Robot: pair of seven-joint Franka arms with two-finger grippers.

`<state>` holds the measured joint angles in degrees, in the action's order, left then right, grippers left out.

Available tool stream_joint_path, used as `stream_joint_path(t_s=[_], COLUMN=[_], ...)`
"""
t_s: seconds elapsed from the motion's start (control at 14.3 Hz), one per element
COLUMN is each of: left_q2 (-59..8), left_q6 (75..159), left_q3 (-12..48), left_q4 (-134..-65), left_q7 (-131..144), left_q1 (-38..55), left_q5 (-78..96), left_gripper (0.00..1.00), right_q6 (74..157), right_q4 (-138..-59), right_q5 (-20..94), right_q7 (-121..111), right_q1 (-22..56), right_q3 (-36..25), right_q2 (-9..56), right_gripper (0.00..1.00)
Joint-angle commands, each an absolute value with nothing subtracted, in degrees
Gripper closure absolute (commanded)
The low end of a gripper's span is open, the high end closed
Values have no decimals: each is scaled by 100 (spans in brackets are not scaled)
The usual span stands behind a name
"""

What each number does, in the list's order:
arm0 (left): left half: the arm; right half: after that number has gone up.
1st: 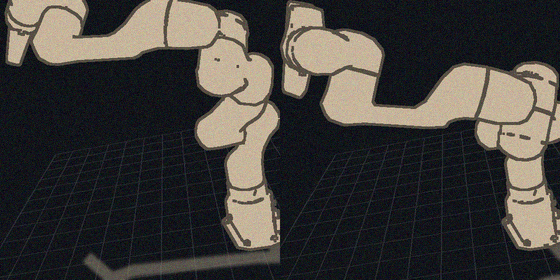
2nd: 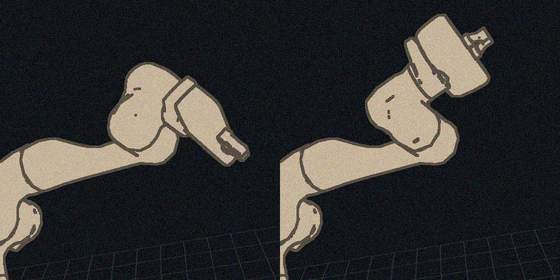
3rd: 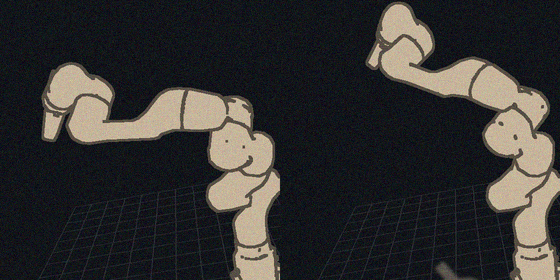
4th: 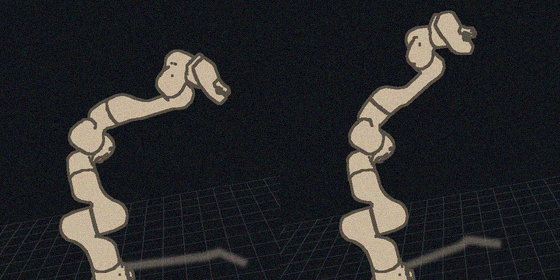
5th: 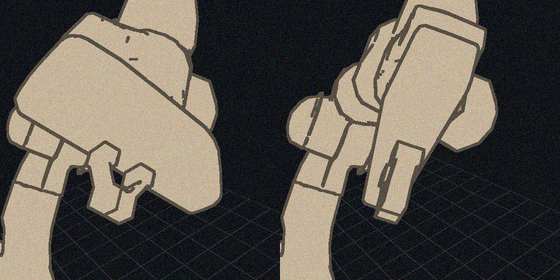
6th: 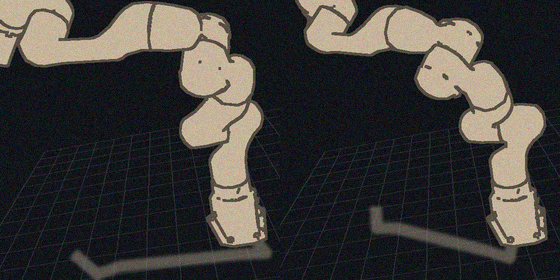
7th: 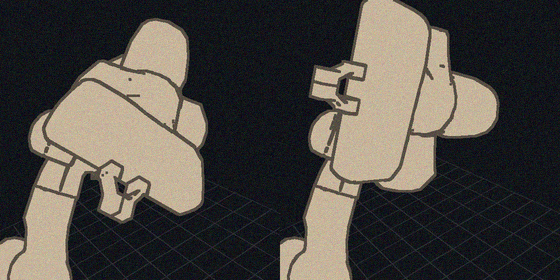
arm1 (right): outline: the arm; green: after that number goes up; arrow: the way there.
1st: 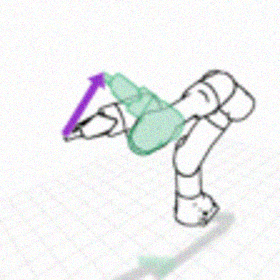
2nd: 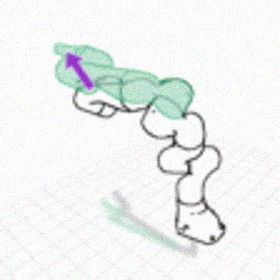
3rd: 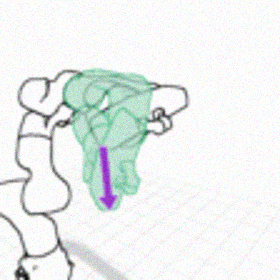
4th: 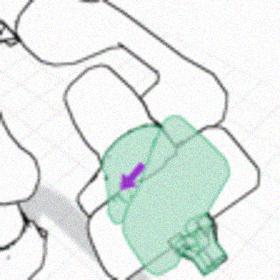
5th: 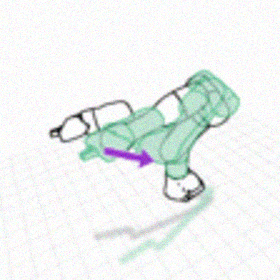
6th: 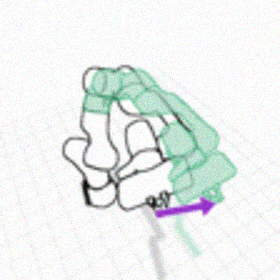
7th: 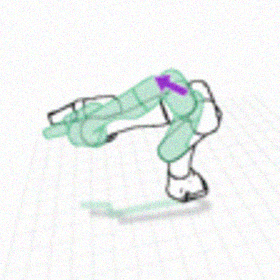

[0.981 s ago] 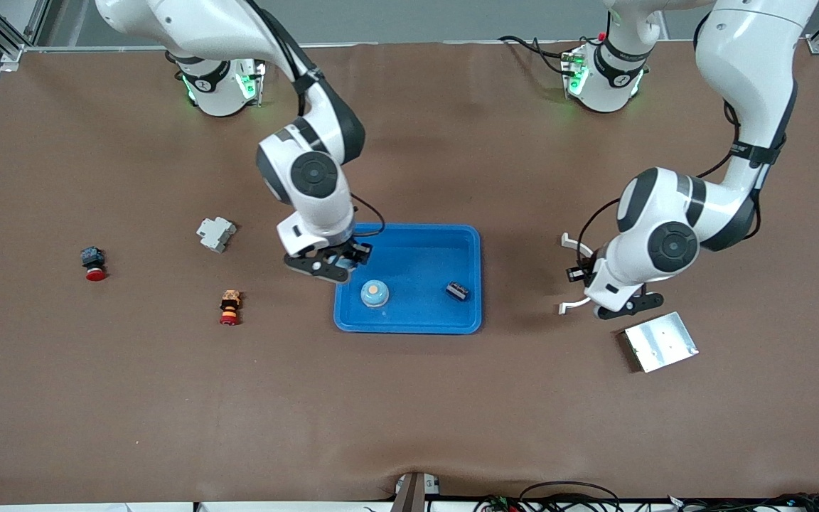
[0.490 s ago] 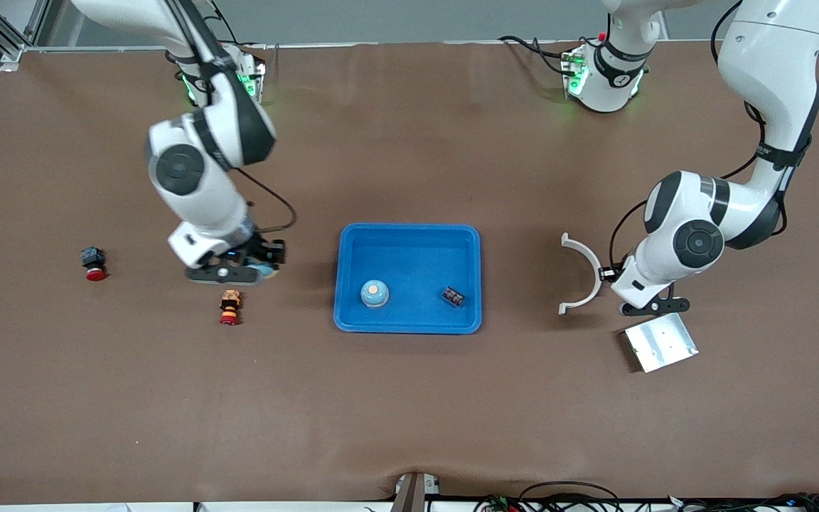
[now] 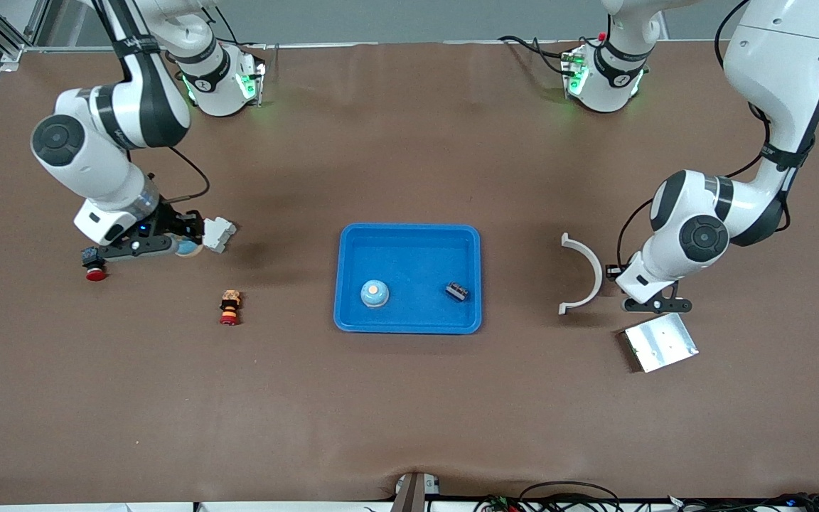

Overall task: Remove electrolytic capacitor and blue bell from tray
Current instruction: 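Set the capacitor beside the white arc while the right gripper sets the bell down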

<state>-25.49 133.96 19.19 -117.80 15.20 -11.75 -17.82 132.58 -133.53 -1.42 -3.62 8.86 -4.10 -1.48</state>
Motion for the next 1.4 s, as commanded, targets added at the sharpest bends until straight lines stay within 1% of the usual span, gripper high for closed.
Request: stream_joint_path(t_s=[0.0, 0.14, 0.35, 0.49, 0.56, 0.7, 0.84, 1.12, 1.33], left_q2=[-2504, -2522, -2575, -2645, -2680, -2812, -2883, -2892, -2883], left_q6=[13623, 13719, 13860, 13939, 13974, 14053, 14054, 14054, 14045], left_q3=[1995, 2013, 2021, 2109, 2196, 2573, 2786, 2795, 2786], left_q4=[-11988, -12041, -12085, -12120, -12146, -12155, -12146, -12146, -12155], left_q7=[995, 923, 905, 800, 765, 765, 765, 773, 773], left_q1=[-1353, -1371, -1449, -1564, -1686, -2063, -2293, -2303, -2294], left_q5=[-1898, -1898, -1898, -1898, -1898, -1898, -1898, -1898, -1934], left_gripper=[92, 91, 91, 88, 88, 88, 88, 87, 86], right_q6=[13403, 13657, 14105, 14561, 14842, 15300, 15564, 15986, 16146], right_q4=[-13921, -14245, -14580, -14887, -15045, -15266, -15337, -15328, -15328], right_q5=[-132, -132, -132, -132, -132, -132, -132, -123, -106], right_q7=[-930, -1342, -2300, -2557, -2636, -2742, -2882, -3269, -3313], right_q1=[414, 142, -472, -772, -843, -1001, -1116, -1520, -1634], right_q3=[-281, -281, -299, -299, -299, -299, -290, -281, -264], right_q2=[-509, -615, -572, -536, -493, -352, -168, 324, 597], right_gripper=[100, 100, 100, 100, 100, 100, 100, 100, 100])
